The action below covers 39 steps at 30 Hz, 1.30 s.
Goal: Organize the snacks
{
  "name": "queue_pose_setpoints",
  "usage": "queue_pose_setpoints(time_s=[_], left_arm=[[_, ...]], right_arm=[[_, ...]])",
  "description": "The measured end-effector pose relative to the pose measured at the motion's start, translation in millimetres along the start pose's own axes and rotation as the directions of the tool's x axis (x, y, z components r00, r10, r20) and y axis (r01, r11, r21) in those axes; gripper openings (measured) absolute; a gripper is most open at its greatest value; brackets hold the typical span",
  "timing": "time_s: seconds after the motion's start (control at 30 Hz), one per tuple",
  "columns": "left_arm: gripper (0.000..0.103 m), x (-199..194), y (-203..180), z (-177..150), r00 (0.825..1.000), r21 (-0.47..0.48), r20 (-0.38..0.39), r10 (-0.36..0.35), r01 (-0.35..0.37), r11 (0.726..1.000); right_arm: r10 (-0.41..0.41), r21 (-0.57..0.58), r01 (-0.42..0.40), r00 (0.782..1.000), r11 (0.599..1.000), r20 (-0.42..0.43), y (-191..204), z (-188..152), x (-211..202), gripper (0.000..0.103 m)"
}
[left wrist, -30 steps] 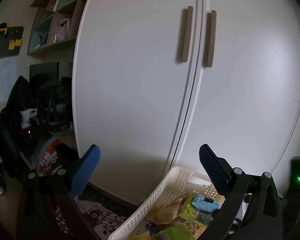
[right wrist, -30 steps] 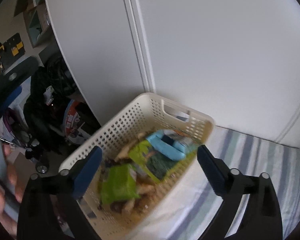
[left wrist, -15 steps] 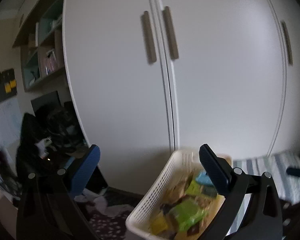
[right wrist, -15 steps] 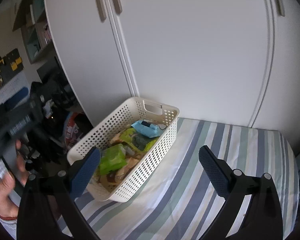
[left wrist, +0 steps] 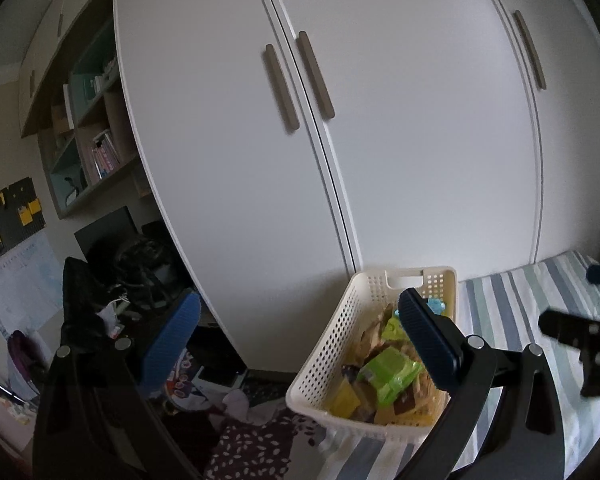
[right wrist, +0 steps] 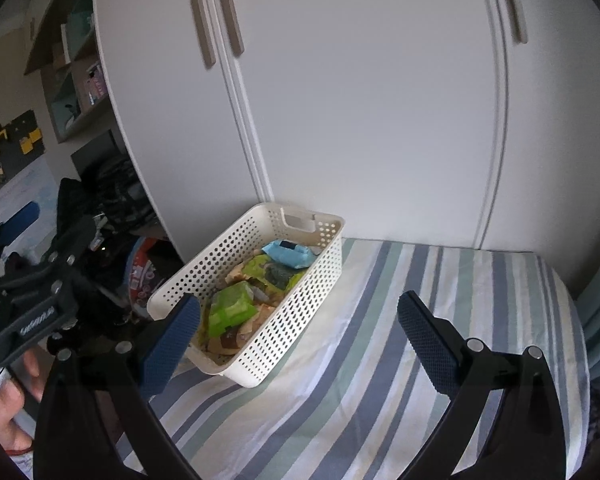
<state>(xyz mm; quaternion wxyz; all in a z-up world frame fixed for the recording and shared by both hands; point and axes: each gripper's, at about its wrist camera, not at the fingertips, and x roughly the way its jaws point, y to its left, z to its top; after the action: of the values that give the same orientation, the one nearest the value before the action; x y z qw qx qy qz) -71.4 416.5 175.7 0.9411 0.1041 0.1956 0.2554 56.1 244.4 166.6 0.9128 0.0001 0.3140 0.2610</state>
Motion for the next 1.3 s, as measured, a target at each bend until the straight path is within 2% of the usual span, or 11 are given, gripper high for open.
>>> queue_pose_setpoints(time_s=[0.1,0.2,0.33,0.5,0.63,0.73,0.83,1.13,1.3], left_arm=[[0.100,-7,4,-8,1.000,0.005,-0.011,-0.010,0.010,1.000],[0.100,-11,7,-17,0.999,0.013,-0.031,-0.010,0.011,1.000],[0.101,-12,12,-33,0.998,0.024,-0.067,-0.010,0.012,1.000],[0.101,-14,18,-56,0.993,0.015,-0.114,-0.031,0.033,0.999],[0.100,-8,22,-77,0.982,-0.027,-0.176,-0.065,0.061,0.998],[0.100,1,24,-91,0.971,-0.066,-0.229,-0.069,0.056,0.996],[0.100,6,23,-100,0.966,-0.066,-0.251,-0.060,0.045,0.997],[0.100,18,24,-112,0.960,-0.063,-0.276,-0.041,0.025,0.998],[0.101,23,27,-119,0.955,-0.065,-0.294,-0.034,0.015,0.998]], right_arm=[[-0.039,0.000,0.039,0.999,0.999,-0.022,4,-3,-3,0.098],[-0.028,-0.017,0.027,0.999,0.999,-0.026,11,-8,-7,0.098],[-0.076,-0.097,0.077,0.997,0.992,0.008,25,-12,-13,0.098],[-0.141,-0.135,0.149,0.987,0.979,0.072,37,-19,-22,0.098],[-0.180,-0.172,0.185,0.983,0.968,0.049,42,-29,-11,0.098],[-0.179,-0.197,0.177,0.984,0.964,0.009,46,-36,1,0.098],[-0.194,-0.212,0.184,0.981,0.960,-0.028,50,-42,14,0.098],[-0.305,-0.305,0.295,0.952,0.906,0.015,73,-51,27,0.098],[-0.313,-0.348,0.298,0.950,0.889,0.015,86,-55,36,0.098]])
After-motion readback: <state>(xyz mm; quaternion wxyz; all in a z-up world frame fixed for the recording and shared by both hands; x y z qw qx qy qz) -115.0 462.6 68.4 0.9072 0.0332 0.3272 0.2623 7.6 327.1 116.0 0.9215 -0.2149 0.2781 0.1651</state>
